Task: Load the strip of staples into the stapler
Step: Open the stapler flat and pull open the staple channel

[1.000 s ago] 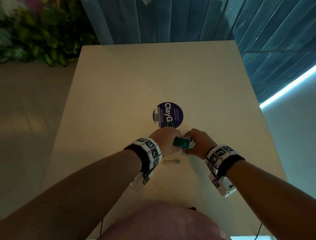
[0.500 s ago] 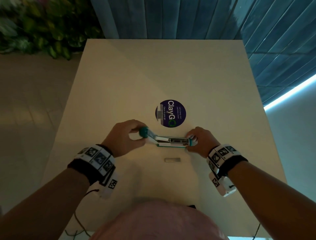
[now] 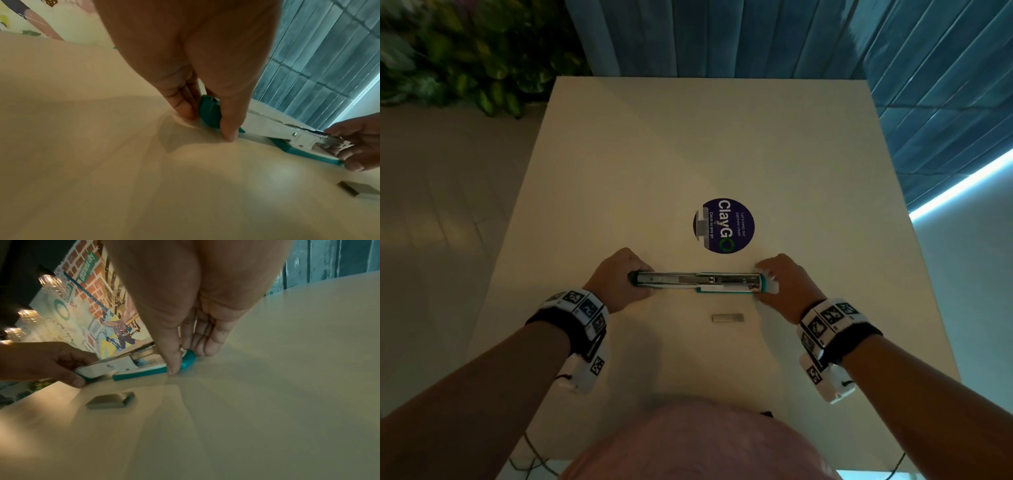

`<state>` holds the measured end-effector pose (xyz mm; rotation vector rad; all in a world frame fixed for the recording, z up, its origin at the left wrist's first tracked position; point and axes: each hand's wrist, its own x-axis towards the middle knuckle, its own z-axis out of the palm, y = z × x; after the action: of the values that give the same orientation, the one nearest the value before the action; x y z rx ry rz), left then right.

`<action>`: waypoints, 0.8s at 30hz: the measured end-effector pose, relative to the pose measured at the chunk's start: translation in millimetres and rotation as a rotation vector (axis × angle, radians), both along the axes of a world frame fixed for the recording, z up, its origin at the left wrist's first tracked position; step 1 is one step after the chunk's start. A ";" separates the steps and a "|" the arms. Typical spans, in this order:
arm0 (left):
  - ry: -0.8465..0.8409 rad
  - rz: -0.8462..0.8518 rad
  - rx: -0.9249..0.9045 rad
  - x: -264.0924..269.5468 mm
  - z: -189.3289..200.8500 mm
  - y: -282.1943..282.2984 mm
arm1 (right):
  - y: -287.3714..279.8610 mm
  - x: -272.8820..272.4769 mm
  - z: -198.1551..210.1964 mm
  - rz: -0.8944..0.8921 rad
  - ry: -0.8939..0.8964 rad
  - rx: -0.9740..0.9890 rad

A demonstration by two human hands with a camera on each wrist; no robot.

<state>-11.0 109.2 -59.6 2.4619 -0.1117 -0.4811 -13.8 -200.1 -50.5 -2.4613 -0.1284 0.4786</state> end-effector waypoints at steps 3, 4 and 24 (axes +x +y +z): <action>-0.001 -0.018 0.009 0.6 -0.6 0.4 | 12.0 -12.6 8.0 -0.014 -0.182 0.032; -0.001 -0.026 0.012 0.7 -0.1 0.7 | 18.5 -19.1 13.4 0.035 -0.200 0.054; -0.017 -0.021 -0.007 -0.3 3.0 1.5 | 32.3 -17.5 21.3 0.246 -0.167 -0.022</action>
<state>-11.2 110.7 -56.6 2.4603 -0.1466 -0.4681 -31.3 -167.7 -29.2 -2.5171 -0.5019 0.3778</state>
